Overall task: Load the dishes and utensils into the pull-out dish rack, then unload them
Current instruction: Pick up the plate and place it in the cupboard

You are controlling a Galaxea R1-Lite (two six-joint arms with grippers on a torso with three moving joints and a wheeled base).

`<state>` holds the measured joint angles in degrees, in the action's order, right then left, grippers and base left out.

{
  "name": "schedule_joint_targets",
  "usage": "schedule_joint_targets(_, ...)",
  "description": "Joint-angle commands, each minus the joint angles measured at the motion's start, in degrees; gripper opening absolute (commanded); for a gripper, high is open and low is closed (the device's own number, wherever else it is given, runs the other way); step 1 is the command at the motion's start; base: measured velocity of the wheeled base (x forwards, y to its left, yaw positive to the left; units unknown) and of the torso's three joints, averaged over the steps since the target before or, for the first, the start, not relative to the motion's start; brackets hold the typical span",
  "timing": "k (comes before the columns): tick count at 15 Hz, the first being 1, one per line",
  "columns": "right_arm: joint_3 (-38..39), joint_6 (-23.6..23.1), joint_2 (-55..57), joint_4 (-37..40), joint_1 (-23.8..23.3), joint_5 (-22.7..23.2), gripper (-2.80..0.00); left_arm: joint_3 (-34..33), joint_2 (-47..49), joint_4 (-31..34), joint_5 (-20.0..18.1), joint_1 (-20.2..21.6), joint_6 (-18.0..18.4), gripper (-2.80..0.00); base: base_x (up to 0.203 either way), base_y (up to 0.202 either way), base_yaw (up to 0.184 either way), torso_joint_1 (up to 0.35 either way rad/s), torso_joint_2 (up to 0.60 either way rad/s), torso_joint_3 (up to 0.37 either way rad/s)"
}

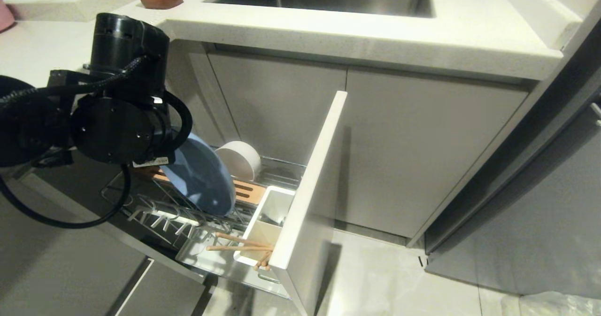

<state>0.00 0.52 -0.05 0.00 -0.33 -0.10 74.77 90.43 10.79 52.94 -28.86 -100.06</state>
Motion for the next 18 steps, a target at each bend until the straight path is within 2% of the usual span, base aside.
schedule_joint_targets(1, 0.00, 0.00, 0.05, 0.00, -0.02, 0.01, -2.80, -0.94, 0.27, -0.50, 0.32, 0.47, -0.57, -2.80, 0.000, 0.000, 0.000, 0.000, 0.00, 0.000)
schedule_joint_targets(13, 0.00, 0.00, 0.05, 0.00, -0.02, 0.01, -2.80, -2.50, 2.06, -0.64, -0.12, 2.26, -0.50, -2.80, 0.000, 0.000, 0.000, 0.000, 0.00, 0.000)
schedule_joint_targets(18, 0.00, 0.00, 0.05, 0.00, -0.02, 0.01, -2.80, -5.07, 2.12, 0.02, -0.30, 3.81, -0.75, -2.80, 0.000, 0.000, 0.000, 0.000, 0.00, 0.000)
